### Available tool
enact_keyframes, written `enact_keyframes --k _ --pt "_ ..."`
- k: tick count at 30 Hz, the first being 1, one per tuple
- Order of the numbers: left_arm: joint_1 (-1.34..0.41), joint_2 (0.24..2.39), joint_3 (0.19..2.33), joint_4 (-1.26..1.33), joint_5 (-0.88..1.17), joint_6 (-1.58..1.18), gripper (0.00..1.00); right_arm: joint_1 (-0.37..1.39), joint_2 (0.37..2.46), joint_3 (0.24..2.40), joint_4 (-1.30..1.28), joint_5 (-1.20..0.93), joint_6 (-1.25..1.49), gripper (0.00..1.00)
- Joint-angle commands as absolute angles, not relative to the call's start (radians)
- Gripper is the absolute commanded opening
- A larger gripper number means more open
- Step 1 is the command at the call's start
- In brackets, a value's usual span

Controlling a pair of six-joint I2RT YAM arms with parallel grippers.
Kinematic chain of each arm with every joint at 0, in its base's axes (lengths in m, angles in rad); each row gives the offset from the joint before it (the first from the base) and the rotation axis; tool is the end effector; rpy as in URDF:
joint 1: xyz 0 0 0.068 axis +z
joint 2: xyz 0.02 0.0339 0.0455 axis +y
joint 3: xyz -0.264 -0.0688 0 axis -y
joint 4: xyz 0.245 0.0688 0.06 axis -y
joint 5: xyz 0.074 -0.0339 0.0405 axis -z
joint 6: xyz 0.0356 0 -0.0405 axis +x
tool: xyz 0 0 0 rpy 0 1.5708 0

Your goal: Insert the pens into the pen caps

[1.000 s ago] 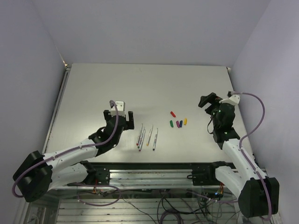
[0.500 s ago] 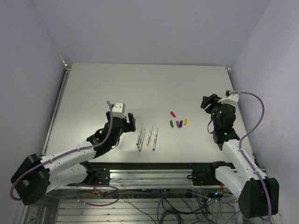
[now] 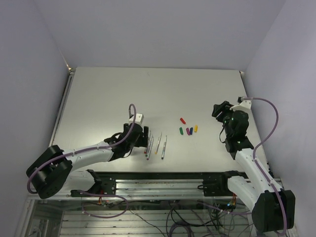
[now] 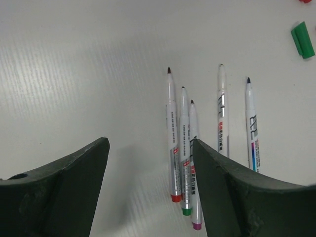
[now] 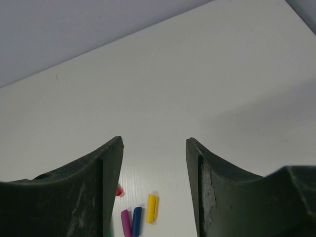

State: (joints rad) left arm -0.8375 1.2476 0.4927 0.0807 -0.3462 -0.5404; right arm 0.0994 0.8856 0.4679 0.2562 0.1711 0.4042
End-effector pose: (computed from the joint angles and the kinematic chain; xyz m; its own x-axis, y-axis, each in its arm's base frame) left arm 0.1694 -0.1700 0.1726 -0.6266 -0.0275 -0.7789 0.2322 0.9474 -0.2203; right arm 0.2084 0.0147 0.2558 -0.1198 0.3775 -0.9182 0.1268 0.9231 0.3630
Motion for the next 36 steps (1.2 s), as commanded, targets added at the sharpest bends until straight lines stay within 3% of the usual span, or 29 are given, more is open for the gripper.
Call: enact_keyframes --k 1,5,6,7,8,10,14,19,36 --pt "-0.866 1.274 0.558 0.035 -0.33 -0.563 0.78 0.098 0.868 0.452 0.249 0.17 0.412 0.53" --pt "-0.89 1.328 0.591 0.001 -0.362 -0.565 0.72 0.098 0.876 0.446 0.252 0.161 0.413 0.53" --pt "-0.896 1.343 0.6 -0.006 -0.37 -0.563 0.63 0.097 0.877 0.446 0.252 0.162 0.413 0.53" --pt "-0.9 1.358 0.607 -0.01 -0.37 -0.556 0.43 0.097 0.876 0.445 0.25 0.163 0.412 0.54" --pt "-0.906 1.374 0.617 -0.014 -0.376 -0.556 0.33 0.098 0.877 0.446 0.249 0.164 0.411 0.54" --pt "-0.914 1.392 0.628 -0.018 -0.388 -0.558 0.27 0.097 0.877 0.446 0.249 0.163 0.408 0.54" --pt "-0.925 1.414 0.644 -0.037 -0.427 -0.561 0.3 0.097 0.877 0.442 0.249 0.161 0.407 0.54" --pt "-0.93 1.43 0.653 -0.043 -0.437 -0.558 0.43 0.098 0.884 0.439 0.253 0.16 0.408 0.55" --pt "-0.942 1.484 0.666 -0.025 -0.422 -0.561 0.44 0.097 0.888 0.437 0.255 0.153 0.406 0.56"
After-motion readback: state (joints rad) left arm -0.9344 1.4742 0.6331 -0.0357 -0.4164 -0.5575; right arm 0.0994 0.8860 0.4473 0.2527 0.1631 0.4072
